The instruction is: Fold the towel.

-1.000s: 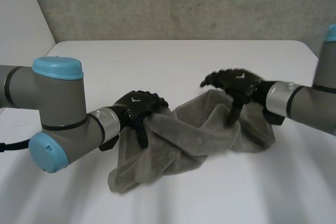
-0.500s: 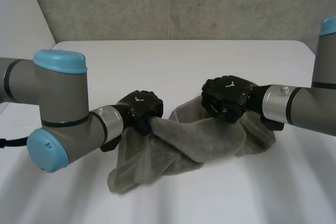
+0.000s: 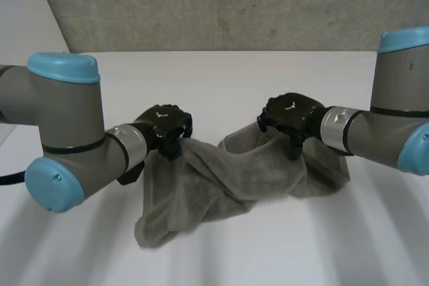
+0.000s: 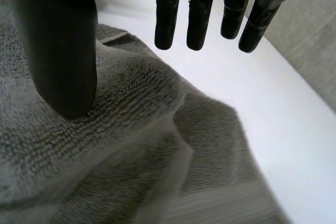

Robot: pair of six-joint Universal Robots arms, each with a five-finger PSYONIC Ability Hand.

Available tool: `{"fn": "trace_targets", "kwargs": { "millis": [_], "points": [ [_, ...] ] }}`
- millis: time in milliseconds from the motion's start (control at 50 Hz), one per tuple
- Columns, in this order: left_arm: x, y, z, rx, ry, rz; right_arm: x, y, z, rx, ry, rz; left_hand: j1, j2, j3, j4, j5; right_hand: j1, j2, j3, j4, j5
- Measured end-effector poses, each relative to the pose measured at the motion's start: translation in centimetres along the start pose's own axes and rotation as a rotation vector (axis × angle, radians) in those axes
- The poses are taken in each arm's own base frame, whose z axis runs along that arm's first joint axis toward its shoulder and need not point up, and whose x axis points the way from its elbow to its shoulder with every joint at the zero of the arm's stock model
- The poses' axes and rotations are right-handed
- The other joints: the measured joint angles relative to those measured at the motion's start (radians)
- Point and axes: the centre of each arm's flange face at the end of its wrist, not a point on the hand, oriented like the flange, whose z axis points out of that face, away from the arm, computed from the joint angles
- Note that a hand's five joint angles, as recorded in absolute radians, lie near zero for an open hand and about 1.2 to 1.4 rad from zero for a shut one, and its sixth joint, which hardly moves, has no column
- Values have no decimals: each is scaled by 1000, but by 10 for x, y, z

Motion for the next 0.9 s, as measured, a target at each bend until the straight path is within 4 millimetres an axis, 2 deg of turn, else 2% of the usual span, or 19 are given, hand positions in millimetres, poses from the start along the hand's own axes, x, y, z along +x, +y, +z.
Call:
{"fn": "trace_targets", "kwargs": {
  "millis": [160,280,380,440,500,600,740,820,860,900],
  "points": [
    [10,8,-4,-22,38,3,-2,12,10,0,-12,157,0,0,0,0,0,0,0,0,0,0],
    [11,10,-5,-29,45,1,2,16,17,10,1,184,0,0,0,0,0,25,13,0,0,43],
    [7,9,-8,-28,36,-2,3,23,24,-3,5,183,0,0,0,0,0,199,186,0,0,229],
    [5,8,-9,-27,28,-4,2,26,25,-21,-4,173,0,0,0,0,0,431,415,0,0,445],
    [2,8,-10,-28,21,-7,1,25,22,-33,-13,160,0,0,0,0,0,548,533,0,0,560],
    [-1,9,-10,-36,12,-13,-1,16,12,-43,-34,126,0,0,0,0,0,794,777,0,0,828],
    [-4,13,-9,-58,8,-18,-7,2,0,-40,-81,70,0,0,0,0,0,794,778,0,0,835],
    [-8,14,1,-66,2,-21,-8,-7,-1,-2,-108,-34,0,0,0,0,0,794,778,0,0,835],
    [-12,10,7,-53,-9,-22,-3,-16,1,37,-90,-104,2,0,0,0,0,794,778,0,0,835],
    [-21,-2,16,-4,-40,-25,9,-33,4,112,-19,-192,3,0,0,0,0,794,778,0,0,835]
  ]
}}
